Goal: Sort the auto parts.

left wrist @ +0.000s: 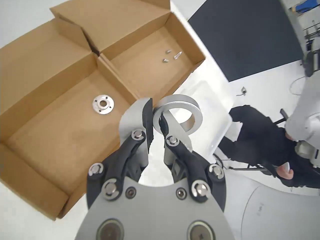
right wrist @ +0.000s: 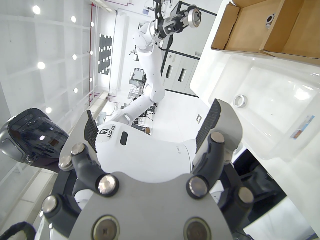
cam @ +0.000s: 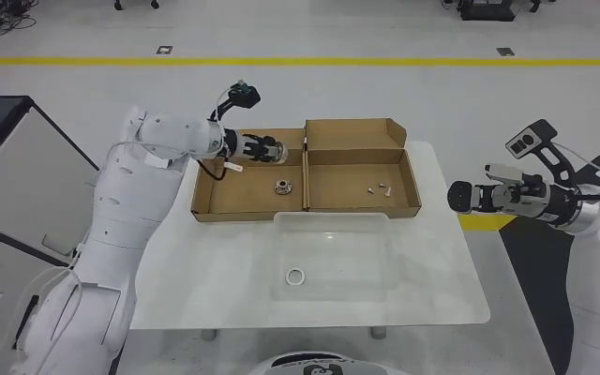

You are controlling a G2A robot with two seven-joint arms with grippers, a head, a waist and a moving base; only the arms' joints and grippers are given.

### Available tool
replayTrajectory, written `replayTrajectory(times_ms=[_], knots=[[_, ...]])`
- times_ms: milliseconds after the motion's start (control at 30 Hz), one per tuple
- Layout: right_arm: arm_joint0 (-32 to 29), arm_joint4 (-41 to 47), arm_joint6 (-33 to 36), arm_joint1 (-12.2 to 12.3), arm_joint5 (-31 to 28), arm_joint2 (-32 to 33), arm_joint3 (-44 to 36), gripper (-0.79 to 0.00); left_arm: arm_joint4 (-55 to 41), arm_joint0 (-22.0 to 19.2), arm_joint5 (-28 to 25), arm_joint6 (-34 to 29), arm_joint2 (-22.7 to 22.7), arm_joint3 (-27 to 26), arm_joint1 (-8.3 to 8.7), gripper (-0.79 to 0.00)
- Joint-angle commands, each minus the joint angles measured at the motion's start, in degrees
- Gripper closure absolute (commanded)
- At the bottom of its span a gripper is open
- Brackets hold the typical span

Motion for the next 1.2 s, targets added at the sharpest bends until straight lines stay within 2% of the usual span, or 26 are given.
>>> replayTrajectory(times_ms=[0, 233, 433, 833, 1167], knots=[[0.0, 0.0, 0.0, 0.0, 0.0, 0.0, 0.0, -0.785, 3.1, -0.2, -0.3, -1.4, 1.1, 0.3, 0.20, 0.000], [0.0, 0.0, 0.0, 0.0, 0.0, 0.0, 0.0, -0.785, 12.0, -2.4, -3.2, -2.1, 5.3, 4.8, 0.31, 0.000], [0.0, 0.0, 0.0, 0.0, 0.0, 0.0, 0.0, -0.785, 15.9, -5.2, -5.1, 1.9, 9.7, 10.9, -0.65, 0.000], [0.0, 0.0, 0.0, 0.0, 0.0, 0.0, 0.0, -0.785, 22.0, -9.8, -6.9, 9.8, 20.7, 26.1, -4.67, 0.000], [0.0, 0.0, 0.0, 0.0, 0.0, 0.0, 0.0, -0.785, 23.4, -11.3, -7.9, 14.3, 26.0, 33.8, -7.88, 0.000]])
